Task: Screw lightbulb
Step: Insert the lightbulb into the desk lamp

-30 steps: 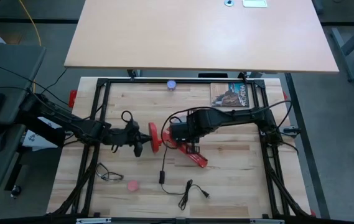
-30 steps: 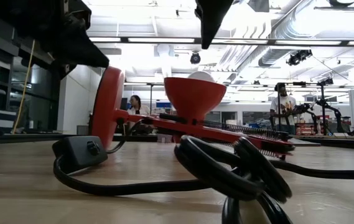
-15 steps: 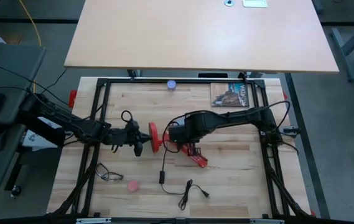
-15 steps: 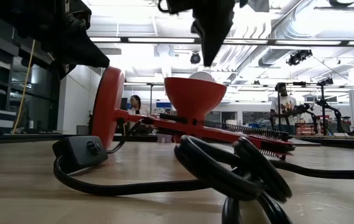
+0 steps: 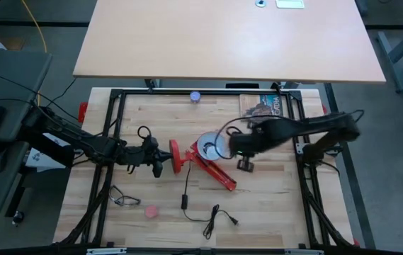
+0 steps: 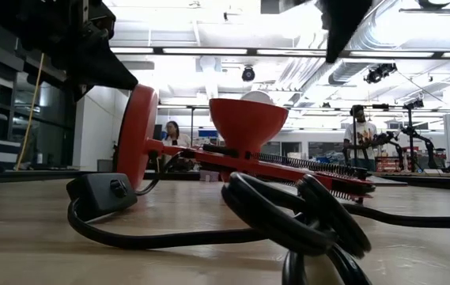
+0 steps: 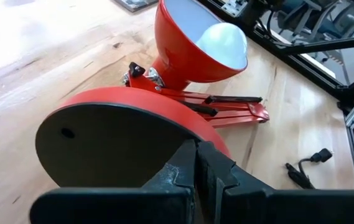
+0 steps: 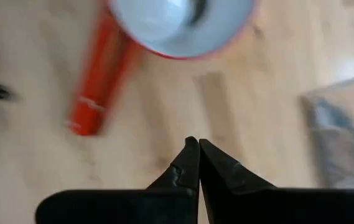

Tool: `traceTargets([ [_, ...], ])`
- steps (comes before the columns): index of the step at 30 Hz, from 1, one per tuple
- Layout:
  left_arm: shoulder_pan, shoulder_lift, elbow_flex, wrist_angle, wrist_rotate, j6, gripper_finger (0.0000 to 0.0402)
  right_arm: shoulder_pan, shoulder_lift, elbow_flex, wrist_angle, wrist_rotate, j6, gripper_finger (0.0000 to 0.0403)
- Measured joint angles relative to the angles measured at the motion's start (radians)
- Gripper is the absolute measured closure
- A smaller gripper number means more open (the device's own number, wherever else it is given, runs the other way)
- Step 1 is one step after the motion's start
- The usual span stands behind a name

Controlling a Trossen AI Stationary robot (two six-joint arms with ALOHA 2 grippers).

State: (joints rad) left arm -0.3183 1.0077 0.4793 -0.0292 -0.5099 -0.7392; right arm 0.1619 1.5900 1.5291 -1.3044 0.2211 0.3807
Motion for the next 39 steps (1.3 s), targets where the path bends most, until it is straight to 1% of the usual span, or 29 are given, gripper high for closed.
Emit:
traceTargets([
  [2, 0.000, 0.000, 0.000, 0.000, -0.001, 0.009, 0.0401, 0.019, -0.064, -0.063, 0.137, -0.022, 0.042, 0.0403],
  [4, 0.000, 0.000, 0.000, 0.000, -0.001, 0.009, 0.0401, 0.030, -0.081, -0.086, 0.261, -0.017, 0.039, 0.0403],
  [6, 0.000, 0.000, 0.000, 0.000, -0.002, 0.009, 0.0401, 0.027, -0.067, -0.093, 0.330, -0.009, 0.004, 0.0403],
  [8, 0.002, 0.000, 0.000, 0.002, -0.005, 0.009, 0.0402, 0.015, -0.023, -0.094, 0.379, -0.019, -0.037, 0.0403],
  [12, 0.011, 0.000, 0.000, 0.002, -0.006, 0.009, 0.0401, -0.015, 0.055, -0.098, 0.408, -0.073, -0.090, 0.0403],
  [19, 0.011, 0.000, 0.000, 0.005, -0.025, 0.010, 0.0402, -0.035, 0.090, -0.097, 0.458, -0.094, -0.201, 0.0403],
  [30, 0.011, 0.000, 0.000, 0.004, -0.026, 0.010, 0.0401, -0.040, 0.141, -0.104, 0.471, -0.108, -0.233, 0.0403],
  [39, 0.011, 0.000, 0.000, 0.002, -0.025, 0.011, 0.0402, -0.075, 0.144, -0.104, 0.528, -0.064, -0.228, 0.0403],
])
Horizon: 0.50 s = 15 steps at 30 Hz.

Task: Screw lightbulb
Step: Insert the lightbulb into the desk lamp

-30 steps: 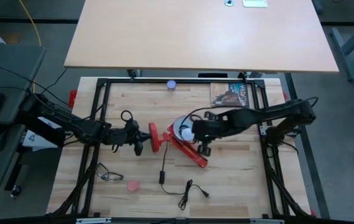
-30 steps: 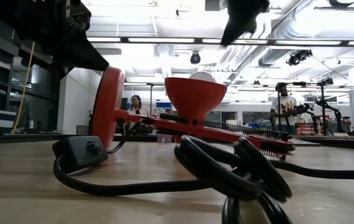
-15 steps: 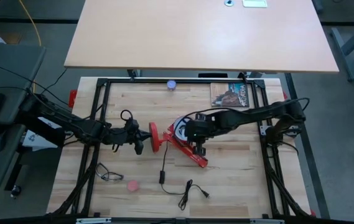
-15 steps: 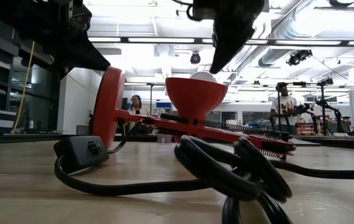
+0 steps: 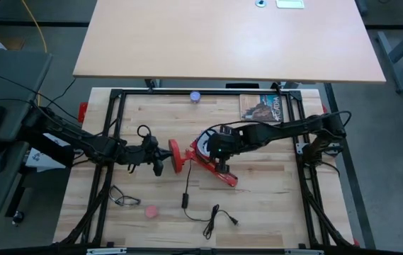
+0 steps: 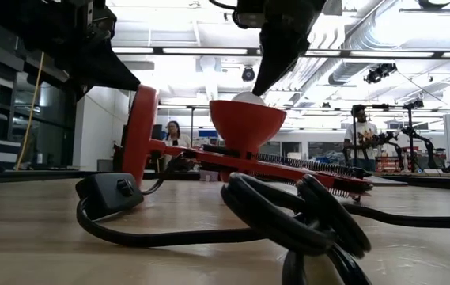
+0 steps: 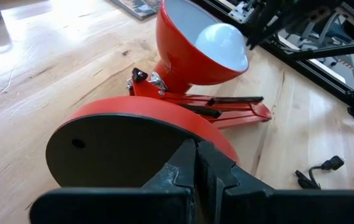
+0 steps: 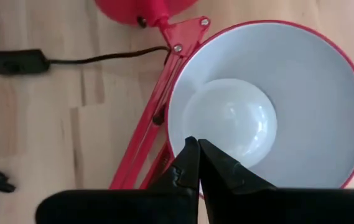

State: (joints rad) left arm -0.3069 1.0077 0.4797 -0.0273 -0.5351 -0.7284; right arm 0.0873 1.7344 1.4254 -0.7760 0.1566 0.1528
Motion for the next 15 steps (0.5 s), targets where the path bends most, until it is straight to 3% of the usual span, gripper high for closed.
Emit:
traceTargets([
  [15, 0.000, 0.000, 0.000, -0.006, 0.033, 0.012, 0.0401, -0.095, 0.000, 0.000, 0.067, 0.024, -0.031, 0.0403],
])
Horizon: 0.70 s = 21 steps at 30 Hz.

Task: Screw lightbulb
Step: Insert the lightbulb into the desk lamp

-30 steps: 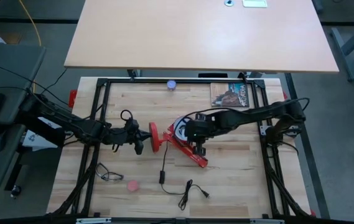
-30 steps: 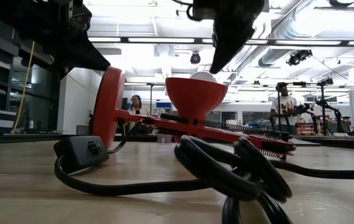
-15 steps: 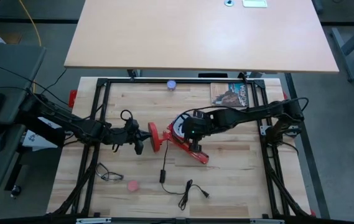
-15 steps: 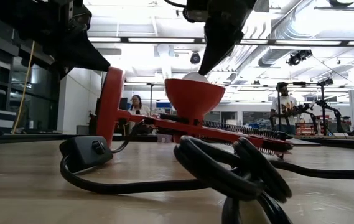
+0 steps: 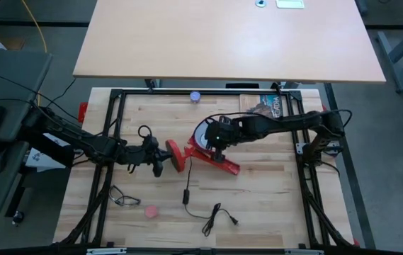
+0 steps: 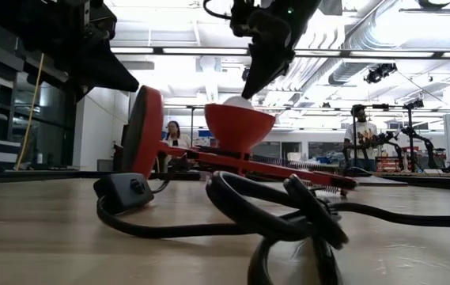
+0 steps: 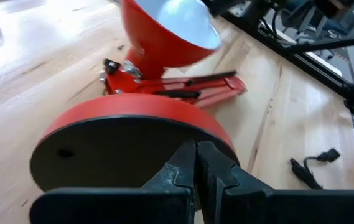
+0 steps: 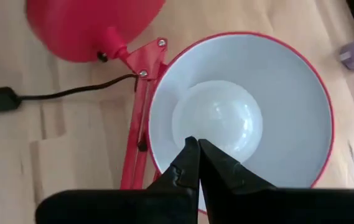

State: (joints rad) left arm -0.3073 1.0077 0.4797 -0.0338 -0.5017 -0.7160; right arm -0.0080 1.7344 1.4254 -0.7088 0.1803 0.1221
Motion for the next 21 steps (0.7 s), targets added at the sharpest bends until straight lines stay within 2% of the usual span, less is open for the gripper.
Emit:
traceTargets([
  [6, -0.001, 0.000, 0.000, 0.000, 0.045, 0.030, 0.0401, -0.039, 0.000, 0.000, 0.007, 0.008, -0.011, 0.0403],
  [21, -0.001, 0.000, 0.000, -0.038, 0.047, 0.082, 0.0401, -0.088, 0.000, 0.000, 0.119, -0.018, -0.011, 0.0403],
])
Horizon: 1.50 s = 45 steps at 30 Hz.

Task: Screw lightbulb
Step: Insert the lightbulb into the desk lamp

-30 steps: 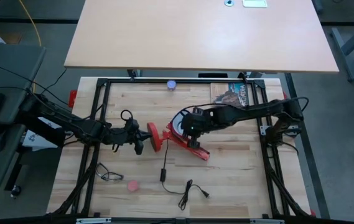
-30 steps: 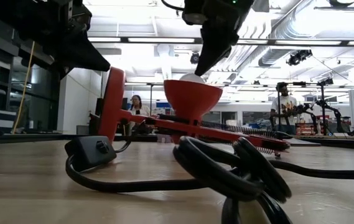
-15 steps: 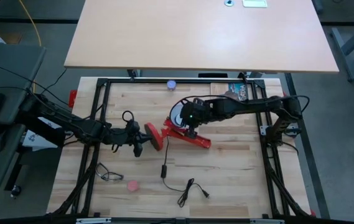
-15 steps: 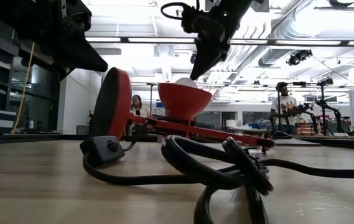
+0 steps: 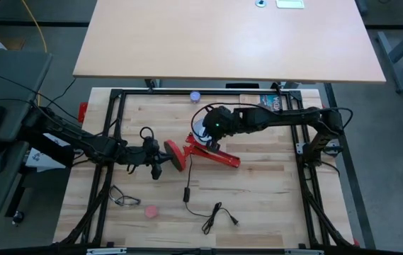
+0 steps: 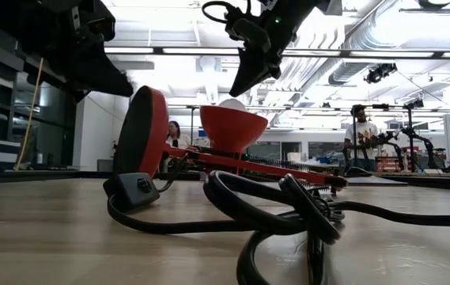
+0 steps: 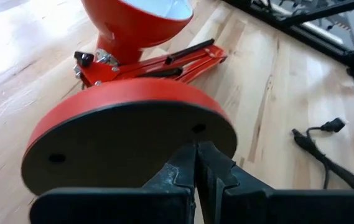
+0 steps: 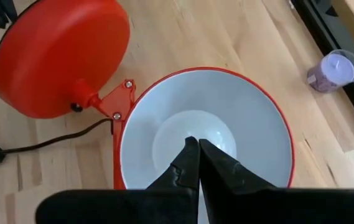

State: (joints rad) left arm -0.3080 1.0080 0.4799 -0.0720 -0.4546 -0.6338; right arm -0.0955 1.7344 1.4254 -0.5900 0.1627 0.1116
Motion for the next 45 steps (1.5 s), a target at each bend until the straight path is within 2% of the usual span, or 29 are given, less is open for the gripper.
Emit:
traceTargets([
  [13, 0.000, 0.000, 0.000, -0.011, 0.000, -0.012, 0.0401, -0.041, -0.006, 0.000, 0.051, -0.004, -0.008, 0.0403],
  [22, 0.000, 0.000, 0.000, -0.014, 0.000, -0.007, 0.0402, -0.049, -0.037, 0.053, 0.038, -0.100, -0.074, 0.0403],
  [26, 0.000, 0.000, 0.001, -0.014, 0.000, -0.001, 0.0401, -0.047, -0.037, 0.089, 0.034, -0.131, -0.034, 0.0403],
  [30, 0.000, 0.000, 0.001, -0.011, 0.000, -0.001, 0.0401, -0.059, -0.037, 0.113, -0.008, -0.171, 0.073, 0.0396],
  [34, 0.000, 0.000, 0.000, -0.011, 0.001, -0.001, 0.0401, -0.069, -0.037, 0.114, -0.048, -0.228, 0.072, 0.0350],
  [40, 0.000, 0.000, 0.001, -0.012, 0.007, 0.000, 0.0401, -0.063, -0.037, 0.114, -0.087, -0.296, 0.051, 0.0234],
  [45, 0.000, 0.000, 0.001, -0.012, 0.044, 0.000, 0.0402, -0.032, -0.036, 0.114, -0.099, -0.292, -0.105, 0.0142],
])
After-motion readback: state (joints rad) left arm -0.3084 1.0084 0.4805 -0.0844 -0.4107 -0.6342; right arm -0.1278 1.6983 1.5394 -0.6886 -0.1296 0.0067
